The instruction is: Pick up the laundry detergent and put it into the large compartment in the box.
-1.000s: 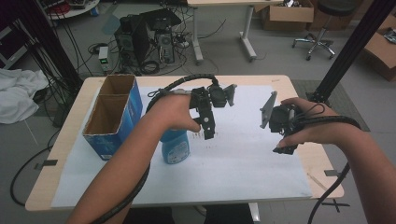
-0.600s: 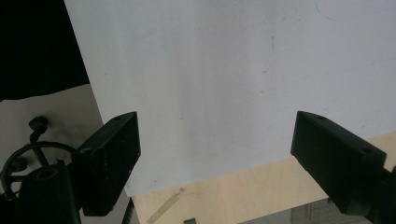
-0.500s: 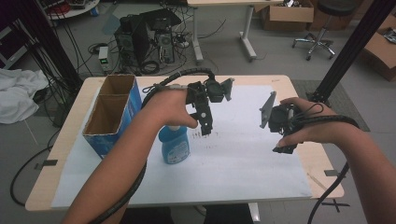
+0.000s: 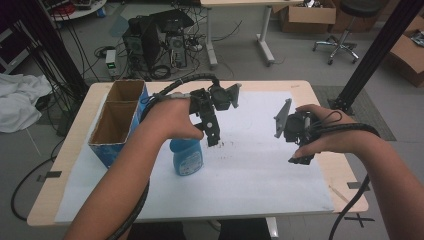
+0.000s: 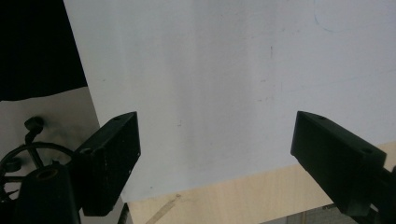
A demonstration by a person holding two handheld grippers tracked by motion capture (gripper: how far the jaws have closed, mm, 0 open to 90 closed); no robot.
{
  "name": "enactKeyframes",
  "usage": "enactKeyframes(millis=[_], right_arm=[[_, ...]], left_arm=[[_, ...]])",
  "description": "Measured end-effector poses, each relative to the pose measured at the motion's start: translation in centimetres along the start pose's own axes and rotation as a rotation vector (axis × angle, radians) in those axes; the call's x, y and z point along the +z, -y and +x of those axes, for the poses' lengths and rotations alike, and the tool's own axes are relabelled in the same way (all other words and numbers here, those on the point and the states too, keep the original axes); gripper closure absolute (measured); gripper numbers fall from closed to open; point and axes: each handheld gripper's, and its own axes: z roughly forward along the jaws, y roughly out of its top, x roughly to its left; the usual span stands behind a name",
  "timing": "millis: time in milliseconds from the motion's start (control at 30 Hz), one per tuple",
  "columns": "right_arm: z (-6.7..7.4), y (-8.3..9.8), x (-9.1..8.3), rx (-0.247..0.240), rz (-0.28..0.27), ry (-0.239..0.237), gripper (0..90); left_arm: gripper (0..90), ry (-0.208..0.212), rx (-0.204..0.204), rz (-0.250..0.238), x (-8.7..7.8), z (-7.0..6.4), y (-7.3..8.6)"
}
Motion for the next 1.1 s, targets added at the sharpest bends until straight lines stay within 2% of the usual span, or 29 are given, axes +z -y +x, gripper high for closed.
enactKeyframes(millis=[333,433,500,900,1100], right_arm=[[0.1,-0.3,0.1,-0.016,-0.001,0.004,16.0],[0.2,-0.5,0.2,-0.016,-0.002,0.003,16.0],[0.2,-0.5,0.2,-0.015,0.000,0.004,16.0],[0.4,-0.9,0.4,-0.025,0.005,0.001,16.0],[0.5,-1.1,0.7,-0.029,0.000,0.001,16.0]], left_arm=[[0.4,-0.004,-0.048,-0.004,-0.2,0.4,2.2],[0.4,0.004,-0.075,-0.022,0.0,0.7,3.1],[0.4,0.006,-0.076,-0.023,0.1,0.8,3.3],[0.4,0.033,-0.118,-0.023,2.0,1.5,4.9],[0.4,0.039,-0.128,-0.022,2.7,1.6,5.1]])
